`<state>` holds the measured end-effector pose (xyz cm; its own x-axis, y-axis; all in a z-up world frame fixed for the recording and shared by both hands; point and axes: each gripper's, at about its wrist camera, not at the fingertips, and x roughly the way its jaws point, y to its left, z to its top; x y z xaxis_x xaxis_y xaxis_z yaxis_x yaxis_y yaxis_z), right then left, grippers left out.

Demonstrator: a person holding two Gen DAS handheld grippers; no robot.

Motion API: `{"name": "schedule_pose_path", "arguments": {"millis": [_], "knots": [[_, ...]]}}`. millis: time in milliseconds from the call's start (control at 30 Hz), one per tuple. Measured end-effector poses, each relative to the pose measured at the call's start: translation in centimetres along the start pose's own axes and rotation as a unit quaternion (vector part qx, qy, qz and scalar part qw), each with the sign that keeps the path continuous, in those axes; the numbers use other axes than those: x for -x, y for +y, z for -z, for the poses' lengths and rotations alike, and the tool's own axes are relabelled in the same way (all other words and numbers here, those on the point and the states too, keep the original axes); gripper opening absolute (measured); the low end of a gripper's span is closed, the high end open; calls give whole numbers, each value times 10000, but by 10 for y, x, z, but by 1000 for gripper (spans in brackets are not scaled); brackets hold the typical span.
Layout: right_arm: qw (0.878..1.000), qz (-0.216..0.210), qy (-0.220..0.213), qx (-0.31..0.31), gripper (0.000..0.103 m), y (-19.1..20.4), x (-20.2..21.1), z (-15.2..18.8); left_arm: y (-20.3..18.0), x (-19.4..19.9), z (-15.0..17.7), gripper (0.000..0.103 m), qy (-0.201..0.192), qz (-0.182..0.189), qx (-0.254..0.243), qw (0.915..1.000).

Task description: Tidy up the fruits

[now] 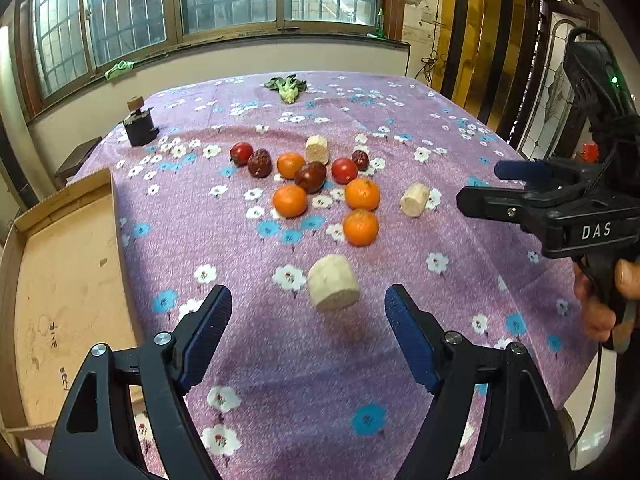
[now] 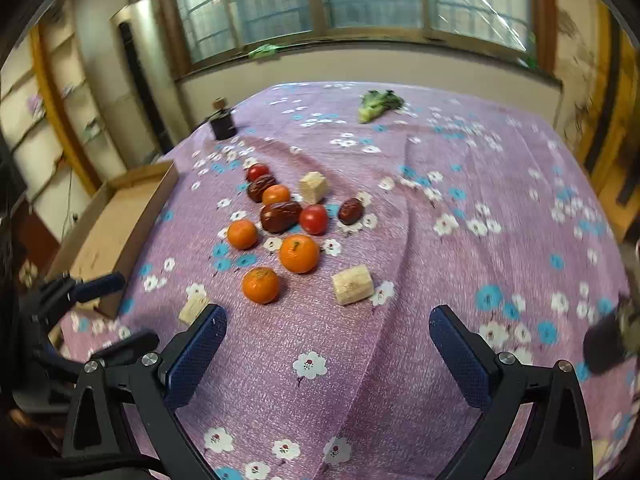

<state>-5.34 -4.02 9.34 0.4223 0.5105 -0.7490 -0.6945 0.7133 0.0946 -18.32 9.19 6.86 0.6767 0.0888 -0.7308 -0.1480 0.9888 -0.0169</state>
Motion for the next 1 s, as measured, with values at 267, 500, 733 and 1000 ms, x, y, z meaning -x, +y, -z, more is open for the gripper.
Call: {"name": "schedule_pose_path", "arguments": {"millis": [267,500,733,1000], "knots": [[9976,247,60,639,100,16,3,-4,7,-2,8,79,86,45,96,9999],[9957,292,57,878,102,21,5,-3,4,-3,12,79,132,23,76,9999],[9954,244,80,923,102,22,4,-3,5,-4,10,79,131,22,93,9999],[9957,230,65,898,102,21,5,-4,4,-5,10,79,155,17,105,9998]]}}
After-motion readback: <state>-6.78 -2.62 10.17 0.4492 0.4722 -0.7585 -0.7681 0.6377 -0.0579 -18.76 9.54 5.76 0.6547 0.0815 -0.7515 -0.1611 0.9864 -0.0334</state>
